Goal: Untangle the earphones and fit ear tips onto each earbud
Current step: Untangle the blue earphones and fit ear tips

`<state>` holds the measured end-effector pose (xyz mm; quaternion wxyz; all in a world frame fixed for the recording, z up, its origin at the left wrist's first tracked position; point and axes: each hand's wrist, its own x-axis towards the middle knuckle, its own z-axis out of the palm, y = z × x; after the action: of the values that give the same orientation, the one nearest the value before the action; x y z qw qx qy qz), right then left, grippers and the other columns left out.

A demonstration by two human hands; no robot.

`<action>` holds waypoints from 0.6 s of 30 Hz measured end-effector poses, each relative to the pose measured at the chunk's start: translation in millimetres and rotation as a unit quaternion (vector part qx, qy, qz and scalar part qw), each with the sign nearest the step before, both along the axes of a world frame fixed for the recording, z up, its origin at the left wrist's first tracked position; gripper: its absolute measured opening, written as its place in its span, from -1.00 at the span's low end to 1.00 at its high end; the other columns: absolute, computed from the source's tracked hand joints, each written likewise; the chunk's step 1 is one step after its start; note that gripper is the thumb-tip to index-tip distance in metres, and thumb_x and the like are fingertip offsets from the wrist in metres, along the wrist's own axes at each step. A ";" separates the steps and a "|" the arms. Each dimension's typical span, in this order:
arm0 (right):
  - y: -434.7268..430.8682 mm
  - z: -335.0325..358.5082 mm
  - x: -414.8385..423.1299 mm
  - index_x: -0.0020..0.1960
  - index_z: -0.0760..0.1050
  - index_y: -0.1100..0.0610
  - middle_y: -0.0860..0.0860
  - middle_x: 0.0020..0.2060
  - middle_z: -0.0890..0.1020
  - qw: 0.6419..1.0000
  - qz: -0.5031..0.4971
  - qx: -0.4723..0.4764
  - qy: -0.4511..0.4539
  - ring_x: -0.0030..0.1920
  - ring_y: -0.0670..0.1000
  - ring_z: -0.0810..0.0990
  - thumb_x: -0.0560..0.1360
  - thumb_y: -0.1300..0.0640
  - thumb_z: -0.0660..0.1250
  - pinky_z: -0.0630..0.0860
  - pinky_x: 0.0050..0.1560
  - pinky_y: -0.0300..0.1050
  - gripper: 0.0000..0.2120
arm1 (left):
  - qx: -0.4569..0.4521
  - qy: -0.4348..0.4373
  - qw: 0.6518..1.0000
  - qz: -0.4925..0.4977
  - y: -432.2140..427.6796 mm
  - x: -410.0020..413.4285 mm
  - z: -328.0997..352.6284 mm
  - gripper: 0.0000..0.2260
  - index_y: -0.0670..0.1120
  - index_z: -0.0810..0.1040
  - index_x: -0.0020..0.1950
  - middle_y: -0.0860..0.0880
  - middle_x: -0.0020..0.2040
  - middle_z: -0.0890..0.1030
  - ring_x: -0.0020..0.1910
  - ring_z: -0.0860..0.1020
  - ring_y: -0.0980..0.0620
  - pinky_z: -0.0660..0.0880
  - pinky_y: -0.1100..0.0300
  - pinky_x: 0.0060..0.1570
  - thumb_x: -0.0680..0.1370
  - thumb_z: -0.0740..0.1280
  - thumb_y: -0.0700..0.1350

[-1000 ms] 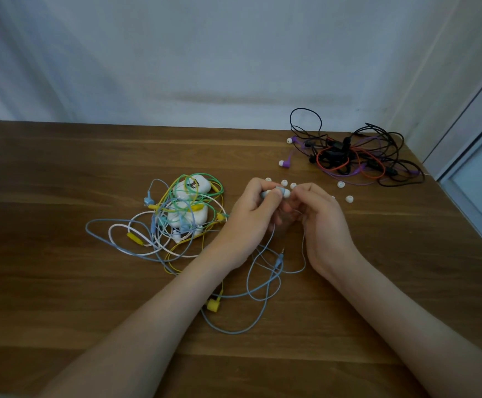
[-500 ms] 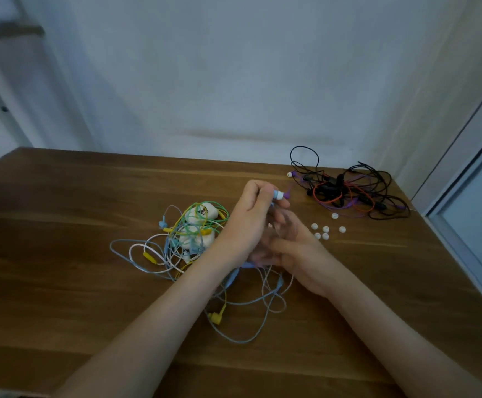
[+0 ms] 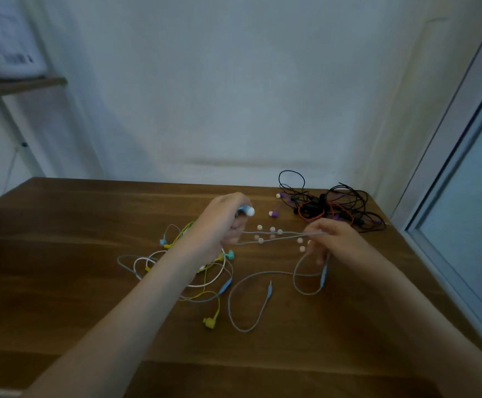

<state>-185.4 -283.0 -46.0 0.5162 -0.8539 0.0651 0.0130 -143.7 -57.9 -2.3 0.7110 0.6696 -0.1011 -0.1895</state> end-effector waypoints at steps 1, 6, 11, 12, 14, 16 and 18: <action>-7.4 4.0 -2.5 -0.03 0.55 0.09 0.11 -0.29 0.66 1.000 -0.011 -0.013 0.001 -0.42 0.07 0.57 0.59 0.06 0.23 0.53 -0.26 -0.06 -0.85 | 0.047 -0.004 0.999 0.001 0.7 1.0 2.1 -0.81 -0.12 0.35 -0.23 0.00 -0.50 0.20 -0.59 0.08 0.10 -0.01 0.24 -0.54 0.59 0.13 -0.19; -29.7 30.5 -9.8 -0.13 0.56 0.24 0.25 -0.40 0.58 0.998 -0.038 0.041 -0.034 -0.54 0.11 0.37 0.59 -0.09 0.18 0.32 -0.58 -0.19 -0.58 | 0.363 -0.121 0.921 -0.073 -11.3 -3.0 7.0 -0.79 -0.07 0.53 -0.07 -0.02 -0.35 0.40 -0.41 0.33 0.04 0.23 0.21 -0.41 0.60 0.21 0.04; -32.9 65.2 -18.0 -0.17 0.49 0.30 0.18 -0.53 0.47 0.983 -0.007 0.156 -0.097 -0.67 -0.03 0.23 0.61 0.13 0.17 0.16 -0.66 -0.29 -0.70 | 0.383 -0.139 0.881 -0.239 -37.2 -12.2 -2.4 -0.90 -0.09 0.43 0.06 0.03 -0.34 0.52 -0.50 0.39 0.13 0.29 0.28 -0.49 0.59 0.25 -0.09; -32.6 69.7 -19.9 -0.18 0.48 0.29 0.16 -0.54 0.46 0.980 0.001 0.175 -0.099 -0.68 -0.04 0.22 0.61 0.14 0.17 0.15 -0.65 -0.30 -0.71 | 0.376 -0.138 0.880 -0.256 -43.0 -13.1 -4.3 -0.82 -0.06 0.39 0.18 0.02 -0.32 0.54 -0.48 0.40 0.13 0.31 0.27 -0.49 0.59 0.23 -0.12; -33.0 74.9 -22.8 -0.20 0.48 0.28 0.15 -0.53 0.46 0.975 0.008 0.197 -0.099 -0.67 -0.06 0.22 0.61 0.13 0.17 0.14 -0.63 -0.29 -0.70 | 0.345 -0.131 0.885 -0.284 -56.4 -14.5 -8.1 -0.64 0.02 0.27 0.38 0.00 -0.30 0.53 -0.44 0.41 0.11 0.32 0.25 -0.48 0.59 0.20 -0.15; -34.3 76.7 -23.7 -0.21 0.47 0.27 0.15 -0.52 0.45 0.973 0.007 0.206 -0.102 -0.67 -0.06 0.23 0.62 0.11 0.15 0.15 -0.63 -0.29 -0.68 | 0.290 -0.108 0.902 -0.301 -72.4 -17.0 -10.6 -0.56 0.08 0.24 0.46 0.01 -0.36 0.50 -0.46 0.37 0.09 0.27 0.27 -0.52 0.59 0.16 -0.17; -37.1 76.6 -23.2 -0.20 0.47 0.26 0.13 -0.52 0.45 0.973 -0.004 0.206 -0.105 -0.66 -0.05 0.25 0.63 0.10 0.15 0.18 -0.63 -0.27 -0.68 | 0.213 -0.055 0.926 -0.305 -87.3 -18.1 -13.0 -0.60 0.07 0.37 0.40 0.03 -0.45 0.42 -0.52 0.27 0.10 0.19 0.30 -0.58 0.59 0.12 -0.20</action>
<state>-208.6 -320.1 30.6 0.6852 -0.7253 0.0100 -0.0661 -161.7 -145.2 -15.4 0.4526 0.7514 -0.2970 -0.3773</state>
